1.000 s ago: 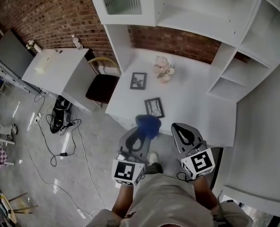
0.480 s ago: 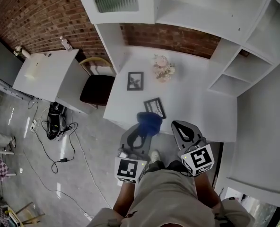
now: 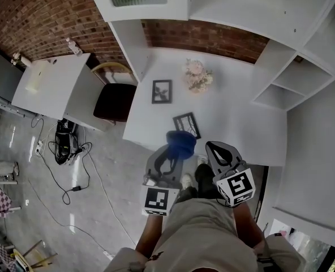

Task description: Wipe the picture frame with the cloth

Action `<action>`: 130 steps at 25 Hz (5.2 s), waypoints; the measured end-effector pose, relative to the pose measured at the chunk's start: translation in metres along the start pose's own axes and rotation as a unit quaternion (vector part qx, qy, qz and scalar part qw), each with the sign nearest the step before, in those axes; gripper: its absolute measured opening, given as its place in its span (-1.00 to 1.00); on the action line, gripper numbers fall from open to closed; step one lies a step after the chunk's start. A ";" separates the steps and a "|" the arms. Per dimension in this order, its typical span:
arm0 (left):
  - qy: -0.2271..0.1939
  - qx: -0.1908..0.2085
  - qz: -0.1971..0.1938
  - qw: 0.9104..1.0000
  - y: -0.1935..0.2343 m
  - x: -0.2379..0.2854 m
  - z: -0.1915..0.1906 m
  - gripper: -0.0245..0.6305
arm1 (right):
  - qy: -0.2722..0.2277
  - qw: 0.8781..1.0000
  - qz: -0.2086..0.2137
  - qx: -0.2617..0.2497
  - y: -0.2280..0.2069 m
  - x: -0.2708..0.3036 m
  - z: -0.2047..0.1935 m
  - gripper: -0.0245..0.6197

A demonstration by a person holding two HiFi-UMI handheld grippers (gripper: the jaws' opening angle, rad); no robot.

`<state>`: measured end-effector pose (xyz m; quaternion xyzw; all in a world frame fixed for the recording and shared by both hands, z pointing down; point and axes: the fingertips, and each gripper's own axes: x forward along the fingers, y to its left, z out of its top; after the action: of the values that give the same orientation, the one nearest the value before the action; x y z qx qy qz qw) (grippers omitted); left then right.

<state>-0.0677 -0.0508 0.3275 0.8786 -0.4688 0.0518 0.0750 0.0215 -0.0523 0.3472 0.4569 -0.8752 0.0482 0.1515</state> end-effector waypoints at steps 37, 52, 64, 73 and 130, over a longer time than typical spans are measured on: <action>0.100 -0.027 0.002 0.995 0.013 0.092 -0.139 -0.63 | 0.144 0.988 0.051 0.029 -0.045 0.078 -0.149 -0.93; 0.151 -0.065 -0.006 0.986 0.018 0.119 -0.190 -0.63 | 0.197 0.977 0.078 0.026 -0.053 0.115 -0.200 -0.93; 0.189 -0.094 -0.004 0.978 0.017 0.139 -0.229 -0.63 | 0.239 0.967 0.080 0.026 -0.056 0.134 -0.244 -0.93; 0.211 -0.118 0.001 0.970 0.017 0.155 -0.249 -0.63 | 0.256 0.963 0.086 0.024 -0.054 0.148 -0.262 -0.93; 0.373 -0.099 0.047 0.921 0.038 0.171 -0.326 -0.63 | 0.283 0.958 0.052 -0.008 -0.049 0.165 -0.295 -0.93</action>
<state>-0.0109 -0.1526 0.6789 0.7610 -0.4501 0.3320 0.3288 0.0383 -0.1443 0.6753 0.3776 -0.8194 0.1761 0.3936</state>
